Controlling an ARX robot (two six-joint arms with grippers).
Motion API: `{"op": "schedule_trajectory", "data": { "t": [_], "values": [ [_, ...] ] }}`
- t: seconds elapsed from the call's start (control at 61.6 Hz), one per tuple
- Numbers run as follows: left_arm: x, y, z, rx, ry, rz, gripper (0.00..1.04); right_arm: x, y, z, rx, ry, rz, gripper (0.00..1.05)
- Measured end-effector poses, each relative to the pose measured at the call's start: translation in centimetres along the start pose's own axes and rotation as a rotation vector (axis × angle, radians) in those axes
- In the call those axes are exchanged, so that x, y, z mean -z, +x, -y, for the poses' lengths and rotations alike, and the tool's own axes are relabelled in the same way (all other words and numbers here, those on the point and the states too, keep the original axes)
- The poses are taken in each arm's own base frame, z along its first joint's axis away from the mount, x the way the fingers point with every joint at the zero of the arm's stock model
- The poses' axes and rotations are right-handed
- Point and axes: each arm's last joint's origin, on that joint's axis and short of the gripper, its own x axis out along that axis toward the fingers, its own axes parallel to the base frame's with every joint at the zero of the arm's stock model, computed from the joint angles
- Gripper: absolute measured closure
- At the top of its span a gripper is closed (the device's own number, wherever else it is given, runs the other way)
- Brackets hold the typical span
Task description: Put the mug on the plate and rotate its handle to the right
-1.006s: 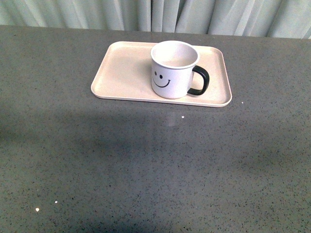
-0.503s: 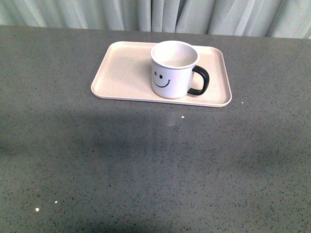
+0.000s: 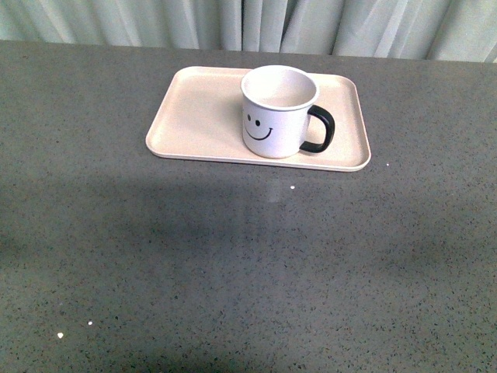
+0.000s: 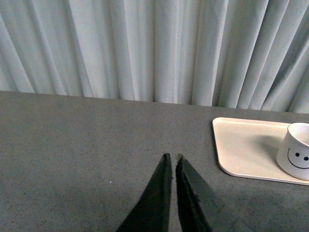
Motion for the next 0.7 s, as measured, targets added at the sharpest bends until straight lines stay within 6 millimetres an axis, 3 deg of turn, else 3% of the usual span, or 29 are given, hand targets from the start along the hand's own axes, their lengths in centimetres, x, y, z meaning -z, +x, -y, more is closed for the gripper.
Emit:
{"op": "schedule_trajectory", "data": {
  "t": [0.178,0.227,0.276,0.341,0.438,0.535,0.649,0.698],
  "values": [
    [0.0,0.0,0.0,0.000,0.000,0.000,0.54,0.0,0.0,0.0,-0.002,0.000,0.000,0.09],
    [0.0,0.0,0.0,-0.002,0.000,0.000,0.45,0.0,0.1,0.1,-0.108,-0.032,-0.135,0.09],
    [0.0,0.0,0.0,0.000,0.000,0.000,0.36,-0.1,0.4,0.3,-0.262,-0.018,-0.394,0.09],
    [0.0,0.0,0.0,0.000,0.000,0.000,0.26,-0.8,1.7,0.8,-0.366,0.011,-0.516,0.09],
    [0.0,0.0,0.0,-0.001,0.000,0.000,0.08,-3.4,5.9,2.4,-0.339,-0.045,-0.472,0.09],
    [0.0,0.0,0.0,0.000,0.000,0.000,0.10,-5.4,10.9,4.4,-0.233,-0.061,-0.438,0.09],
    [0.0,0.0,0.0,0.000,0.000,0.000,0.09,-5.2,17.8,4.5,-0.176,-0.097,-0.449,0.09],
    [0.0,0.0,0.0,0.000,0.000,0.000,0.09,-4.7,19.6,3.9,-0.206,-0.094,-0.487,0.09]
  ]
}}
